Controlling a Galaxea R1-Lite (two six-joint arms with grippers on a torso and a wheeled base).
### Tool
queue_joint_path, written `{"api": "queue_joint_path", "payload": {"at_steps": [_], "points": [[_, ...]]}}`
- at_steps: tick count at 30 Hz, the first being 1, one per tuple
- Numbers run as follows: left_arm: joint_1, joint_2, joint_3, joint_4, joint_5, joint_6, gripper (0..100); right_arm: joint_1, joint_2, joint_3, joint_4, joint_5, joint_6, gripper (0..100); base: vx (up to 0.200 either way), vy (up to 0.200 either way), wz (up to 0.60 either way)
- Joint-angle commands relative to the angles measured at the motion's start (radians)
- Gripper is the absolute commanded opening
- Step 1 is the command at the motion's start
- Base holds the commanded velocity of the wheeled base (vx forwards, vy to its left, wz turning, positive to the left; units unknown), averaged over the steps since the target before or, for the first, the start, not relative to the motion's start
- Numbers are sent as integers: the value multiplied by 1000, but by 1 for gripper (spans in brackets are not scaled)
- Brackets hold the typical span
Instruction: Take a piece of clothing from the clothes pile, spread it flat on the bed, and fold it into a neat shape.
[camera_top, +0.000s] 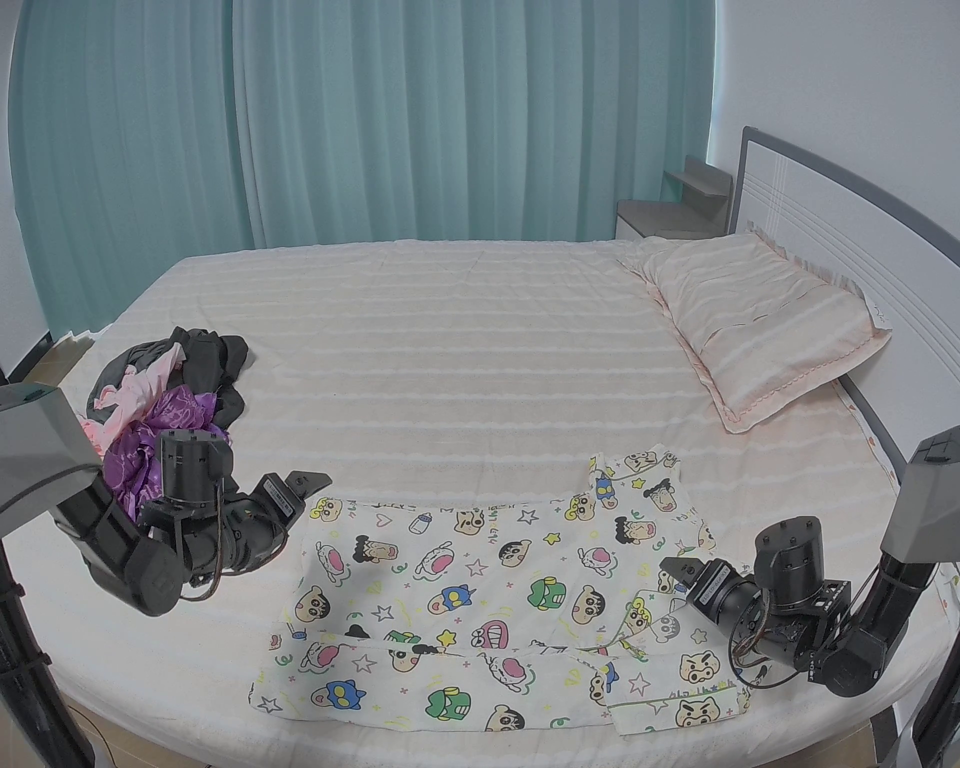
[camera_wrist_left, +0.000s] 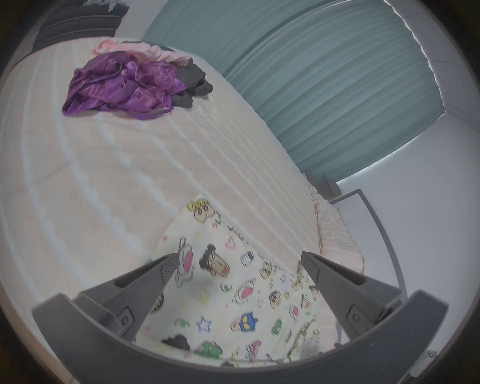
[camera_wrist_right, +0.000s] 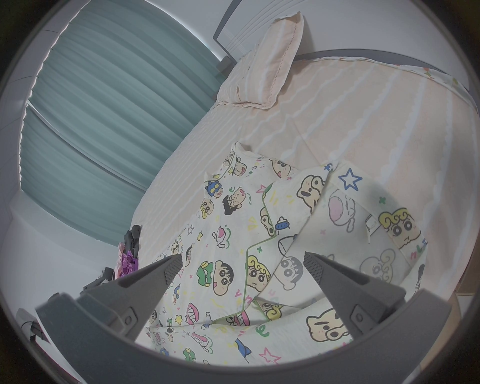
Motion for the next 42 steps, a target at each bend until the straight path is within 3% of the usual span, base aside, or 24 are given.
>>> {"api": "queue_joint_path", "payload": {"at_steps": [1,4,8,16,42], "points": [[86,173,-225,118,4,66,100,-2,-21,-3,-1,-5,-9,100,0,0,0],[106,245,-353,219,-3,97,100,-3,-27,-1,-1,-5,-13,100,0,0,0],[127,337,-428,235,-33,209,100,-2,-24,-3,-1,-5,-15,100,0,0,0],[134,431,-566,242,-89,217,100,3,-22,-1,1,-4,-13,100,0,0,0],[92,468,-604,261,-198,218,100,1,-12,-9,1,-4,-15,100,0,0,0]]}}
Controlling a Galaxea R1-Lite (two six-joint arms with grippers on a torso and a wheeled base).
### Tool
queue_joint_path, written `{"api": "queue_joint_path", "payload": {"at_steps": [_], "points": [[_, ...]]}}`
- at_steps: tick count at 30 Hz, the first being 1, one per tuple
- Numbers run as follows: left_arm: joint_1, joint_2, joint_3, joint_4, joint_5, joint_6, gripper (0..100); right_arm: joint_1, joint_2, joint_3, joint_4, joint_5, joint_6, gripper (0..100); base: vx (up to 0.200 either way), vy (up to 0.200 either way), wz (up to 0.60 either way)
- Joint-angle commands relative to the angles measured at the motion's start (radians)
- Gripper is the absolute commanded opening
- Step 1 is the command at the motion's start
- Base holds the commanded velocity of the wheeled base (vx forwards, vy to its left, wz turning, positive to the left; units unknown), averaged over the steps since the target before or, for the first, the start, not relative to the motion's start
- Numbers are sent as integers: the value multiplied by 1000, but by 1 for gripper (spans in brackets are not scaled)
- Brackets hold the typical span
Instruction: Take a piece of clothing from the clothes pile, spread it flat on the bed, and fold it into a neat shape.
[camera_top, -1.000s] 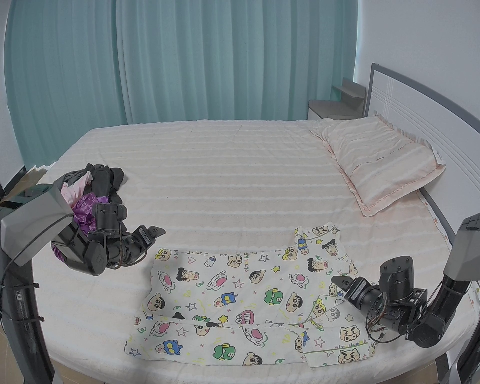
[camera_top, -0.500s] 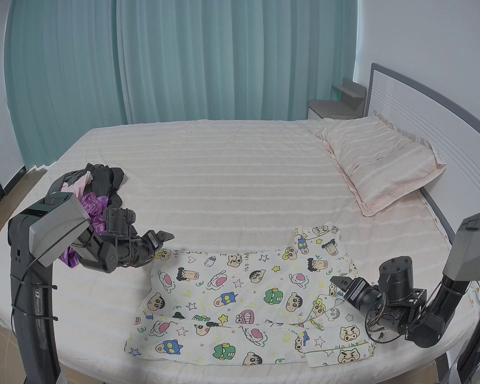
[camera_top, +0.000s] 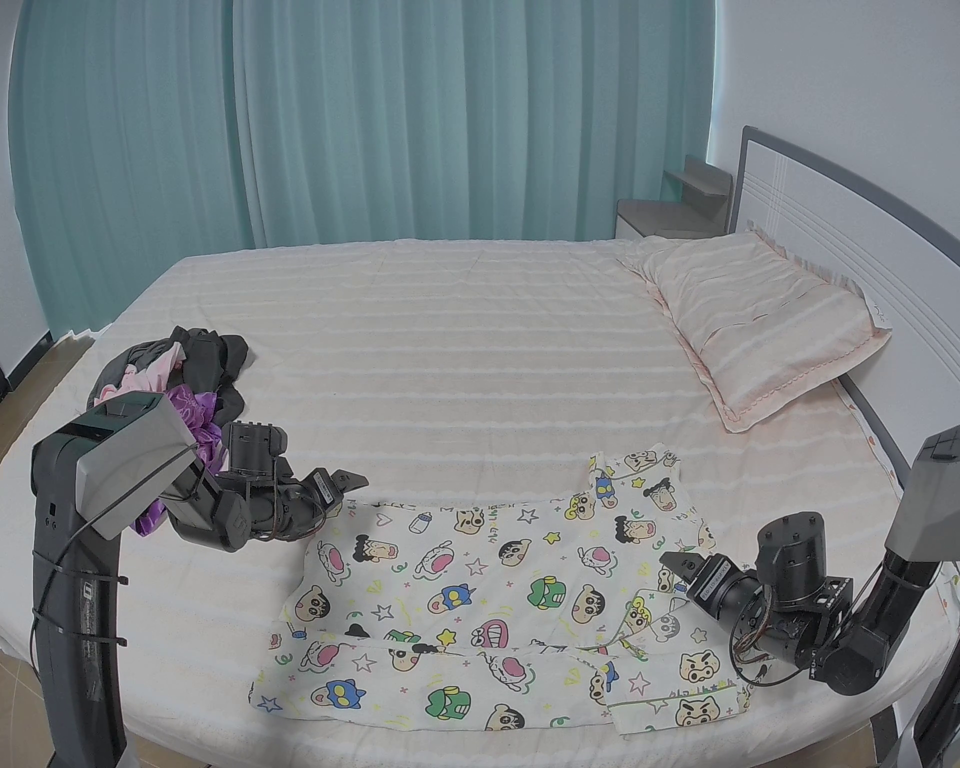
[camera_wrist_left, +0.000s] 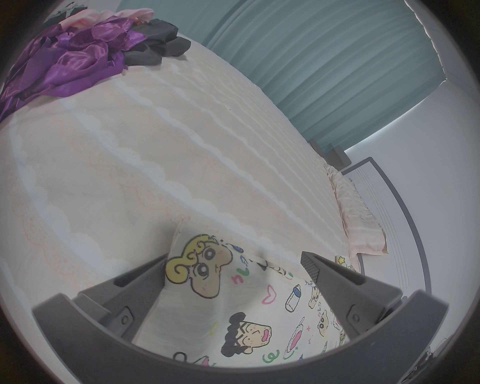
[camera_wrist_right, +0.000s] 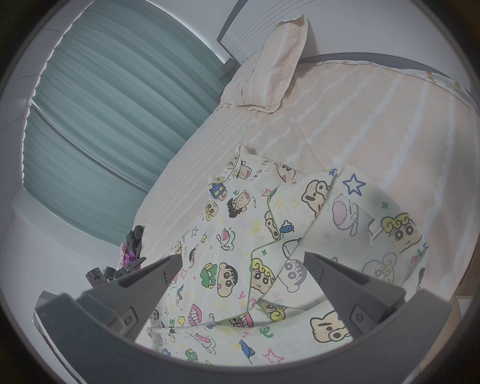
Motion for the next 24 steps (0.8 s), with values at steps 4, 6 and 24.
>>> {"api": "queue_joint_path", "payload": {"at_steps": [4,6,24], "points": [[-5,2,3,-3,-4,-4,0,-5,-11,-21,13,0,-15,100,0,0,0],[-3,3,3,-7,-1,-2,0,-11,7,-50,35,-1,-63,100,0,0,0],[-5,-14,89,-113,74,-48,0,-319,377,-698,282,135,-362,100,0,0,0]]}}
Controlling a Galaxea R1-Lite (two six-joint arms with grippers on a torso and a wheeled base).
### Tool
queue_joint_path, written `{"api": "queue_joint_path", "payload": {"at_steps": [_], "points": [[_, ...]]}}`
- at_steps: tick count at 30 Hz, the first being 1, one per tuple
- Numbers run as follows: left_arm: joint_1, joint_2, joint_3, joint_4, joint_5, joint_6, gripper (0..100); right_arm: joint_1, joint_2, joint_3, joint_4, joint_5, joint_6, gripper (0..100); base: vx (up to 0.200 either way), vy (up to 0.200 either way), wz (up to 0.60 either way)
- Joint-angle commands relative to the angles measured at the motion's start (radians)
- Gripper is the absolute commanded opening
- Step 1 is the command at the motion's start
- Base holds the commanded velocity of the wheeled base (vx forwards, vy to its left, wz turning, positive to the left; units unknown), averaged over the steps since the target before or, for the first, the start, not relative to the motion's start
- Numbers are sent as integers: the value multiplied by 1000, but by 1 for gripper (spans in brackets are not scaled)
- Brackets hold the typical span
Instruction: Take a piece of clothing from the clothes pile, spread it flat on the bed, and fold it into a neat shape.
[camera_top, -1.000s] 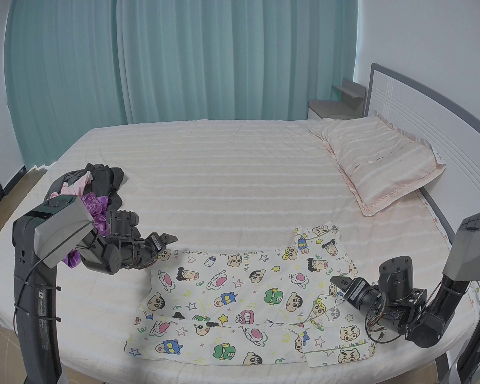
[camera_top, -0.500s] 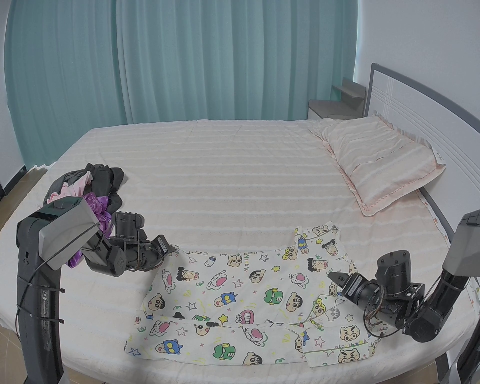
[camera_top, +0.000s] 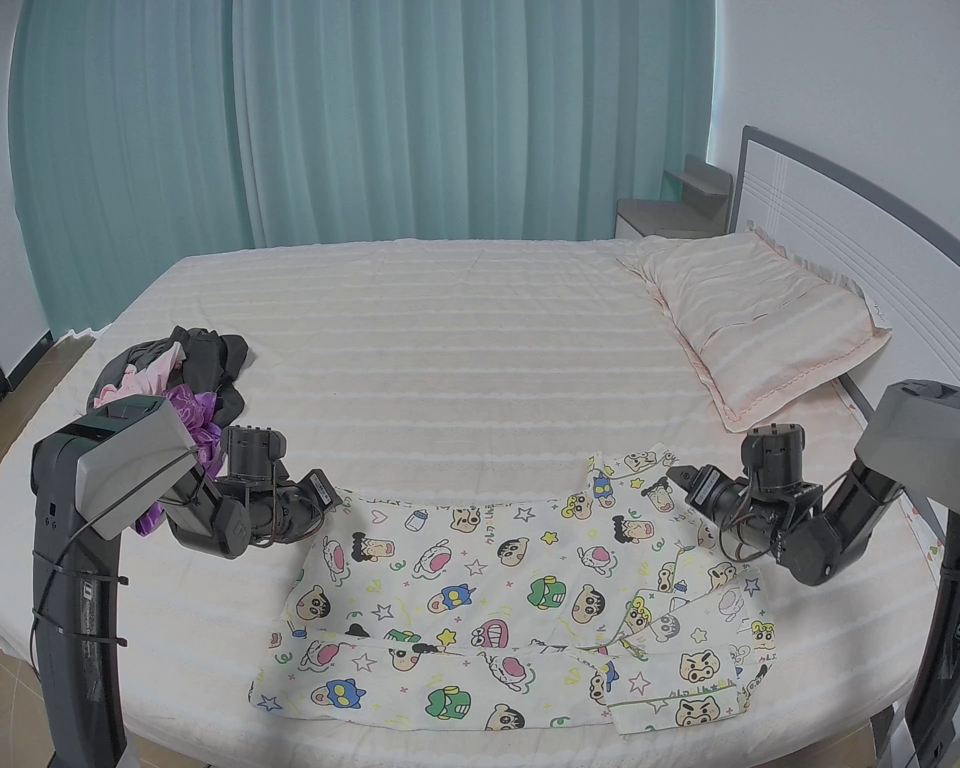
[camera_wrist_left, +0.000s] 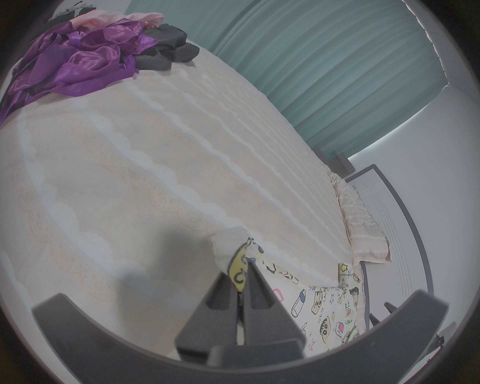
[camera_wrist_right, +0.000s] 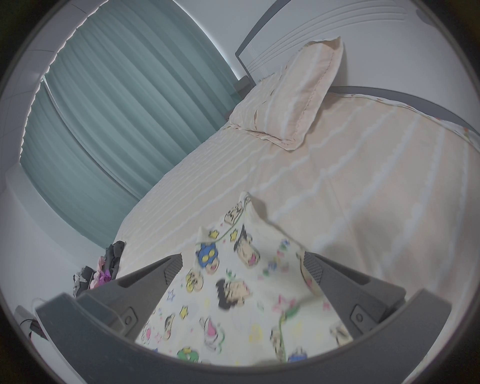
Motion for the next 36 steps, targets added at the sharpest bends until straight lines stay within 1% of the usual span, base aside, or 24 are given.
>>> {"api": "queue_joint_path", "payload": {"at_steps": [1,2,4,8,10,13,15,19,20,21,22,27,31,36], "points": [[-7,-13,62,-58,21,-17,0,-70,223,-257,86,53,-98,100,0,0,0],[-7,-13,62,-58,21,-17,0,-70,223,-257,86,53,-98,100,0,0,0],[-21,-13,71,-58,21,-17,0,-70,267,-345,136,56,-120,100,0,0,0],[-22,-15,77,-60,21,-17,0,-85,312,-421,179,61,-137,100,0,0,0],[-22,-15,76,-60,21,-17,0,-85,319,-429,187,62,-146,100,0,0,0],[-22,-18,77,-60,20,-19,0,-78,338,-429,181,104,-187,100,0,0,0],[-22,-18,77,-60,20,-20,0,-67,350,-429,176,114,-212,100,0,0,0],[-22,-18,77,-60,20,-20,0,-56,351,-429,165,120,-219,100,0,0,0],[-22,-18,76,-60,20,-20,0,-50,350,-431,158,134,-219,100,0,0,0],[-22,-18,76,-60,20,-20,0,-50,350,-431,158,134,-219,100,0,0,0],[-22,-18,76,-60,21,-20,0,-50,348,-432,159,156,-219,0,0,0,0],[-21,-18,76,-60,20,-20,0,-65,351,-434,147,202,-218,0,0,0,0],[-21,-18,74,-60,20,-20,0,-93,348,-420,98,242,-218,0,0,0,0],[-21,-20,65,-60,21,-19,0,-108,344,-394,55,268,-210,0,0,0,0]]}}
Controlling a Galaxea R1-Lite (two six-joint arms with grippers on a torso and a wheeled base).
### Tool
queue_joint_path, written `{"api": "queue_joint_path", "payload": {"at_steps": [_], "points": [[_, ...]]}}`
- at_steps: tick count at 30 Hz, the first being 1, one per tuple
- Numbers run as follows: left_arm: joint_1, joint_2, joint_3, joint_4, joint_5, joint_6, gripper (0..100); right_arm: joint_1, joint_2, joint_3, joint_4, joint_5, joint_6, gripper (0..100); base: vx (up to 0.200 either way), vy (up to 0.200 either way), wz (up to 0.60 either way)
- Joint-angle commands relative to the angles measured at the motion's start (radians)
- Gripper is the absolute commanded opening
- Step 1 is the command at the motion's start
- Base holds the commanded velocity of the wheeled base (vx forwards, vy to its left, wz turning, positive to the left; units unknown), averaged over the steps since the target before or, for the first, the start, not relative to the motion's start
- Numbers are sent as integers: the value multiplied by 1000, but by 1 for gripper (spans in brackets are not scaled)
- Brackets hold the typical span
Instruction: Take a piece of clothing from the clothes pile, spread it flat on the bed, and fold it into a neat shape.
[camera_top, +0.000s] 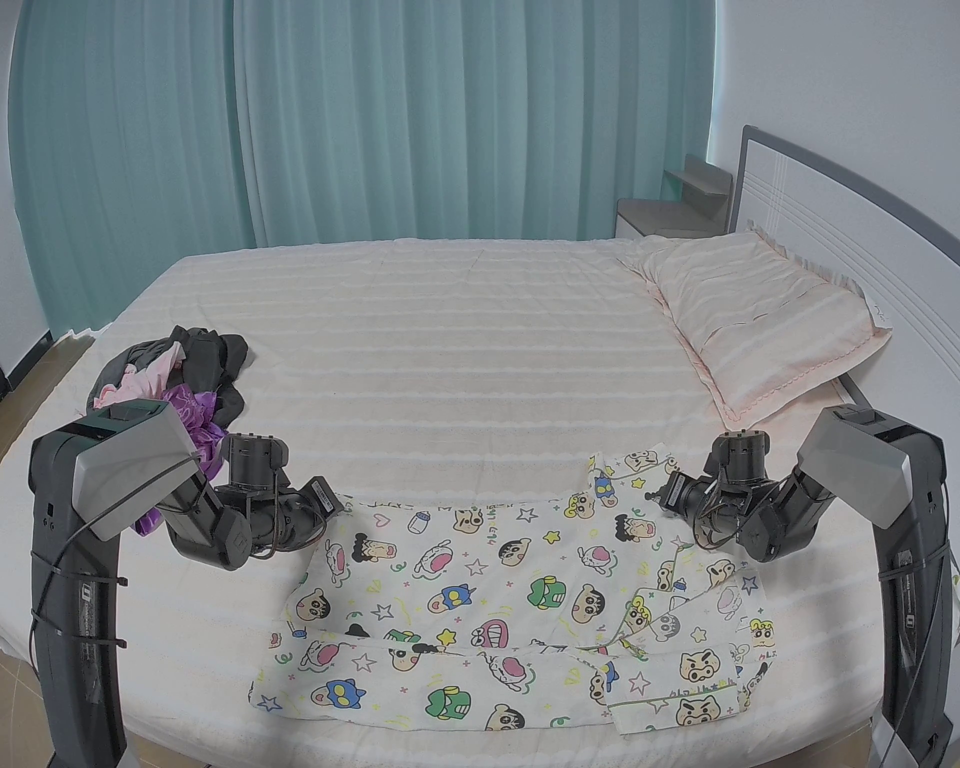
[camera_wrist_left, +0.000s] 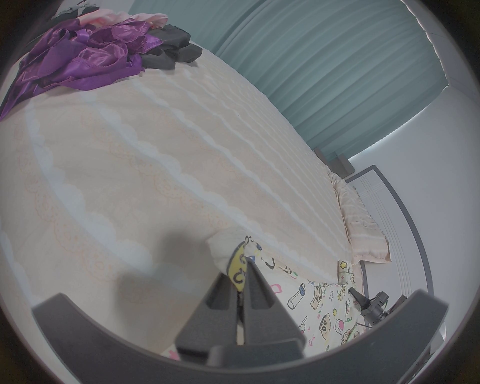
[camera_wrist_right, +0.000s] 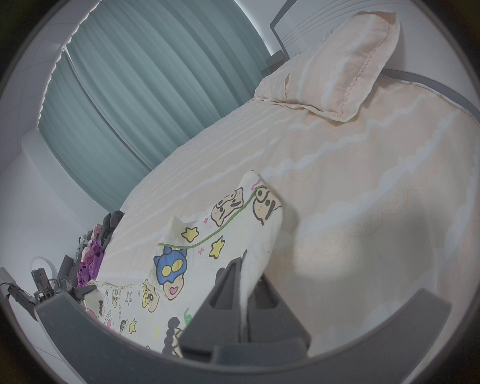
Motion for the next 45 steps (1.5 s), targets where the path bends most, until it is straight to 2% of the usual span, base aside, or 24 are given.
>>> {"api": "queue_joint_path", "payload": {"at_steps": [1,6,15,28,34,38,45], "points": [[0,-10,-9,0,1,0,0,-14,-10,37,-42,36,6,0,0,0,0],[1,-22,-20,4,11,0,0,-17,-16,78,-128,78,11,0,0,0,0],[3,-37,-57,6,82,-1,0,-31,-16,74,-174,78,12,0,0,0,0],[8,-42,-73,12,91,2,0,-44,-31,98,-201,82,11,0,0,0,0],[6,-45,-61,15,91,7,0,-58,-66,160,-200,155,6,0,0,0,0],[6,-57,-52,23,90,8,0,-63,-83,163,-192,166,6,0,0,0,0],[1,-97,-9,38,87,11,0,-74,-123,218,-204,246,6,0,0,0,0]]}}
